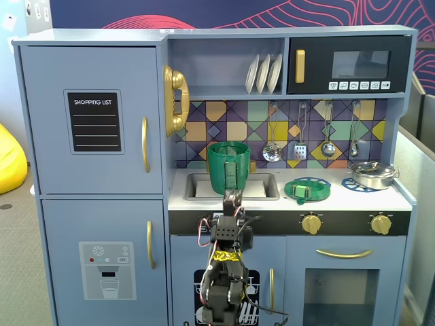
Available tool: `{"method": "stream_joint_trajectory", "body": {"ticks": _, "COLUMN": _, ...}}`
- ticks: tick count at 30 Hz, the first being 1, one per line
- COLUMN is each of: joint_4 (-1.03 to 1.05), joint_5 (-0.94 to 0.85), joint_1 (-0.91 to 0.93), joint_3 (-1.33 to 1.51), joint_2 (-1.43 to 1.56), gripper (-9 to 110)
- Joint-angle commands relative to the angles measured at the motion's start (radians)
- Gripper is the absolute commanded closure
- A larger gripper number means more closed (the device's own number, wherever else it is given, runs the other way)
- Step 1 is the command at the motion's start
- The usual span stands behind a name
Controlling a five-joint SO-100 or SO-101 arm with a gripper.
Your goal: Take off the lid from the green recipient and place it on the counter
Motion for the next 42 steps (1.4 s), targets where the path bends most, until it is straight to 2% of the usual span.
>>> {"method": "stream_joint_trajectory", "body": {"ticks": 1, "joint_4": 0.009, "joint_5": 0.006, "joint_1": -0.052, "joint_3": 0.069, "joint_2": 0.072, "gripper": 79}}
{"method": "stream_joint_trajectory", "body": {"ticks": 13, "joint_4": -0.017, "joint_5": 0.028, "joint_1": -0.104, "joint_3": 0.290, "joint_2": 0.092, "gripper": 89}}
{"method": "stream_joint_trajectory", "body": {"ticks": 17, "joint_4": 0.052, "joint_5": 0.012, "joint_1": -0.104, "joint_3": 0.344, "joint_2": 0.092, "gripper": 94}}
{"method": "stream_joint_trajectory", "body": {"ticks": 28, "joint_4": 0.402, "joint_5": -0.009, "joint_1": -0.114, "joint_3": 0.345, "joint_2": 0.094, "gripper": 93}}
{"method": "stream_joint_trajectory", "body": {"ticks": 33, "joint_4": 0.436, "joint_5": 0.169, "joint_1": -0.103, "joint_3": 0.345, "joint_2": 0.094, "gripper": 93}}
{"method": "stream_joint_trajectory", "body": {"ticks": 42, "joint_4": 0.436, "joint_5": 0.161, "joint_1": -0.092, "joint_3": 0.345, "joint_2": 0.095, "gripper": 93}}
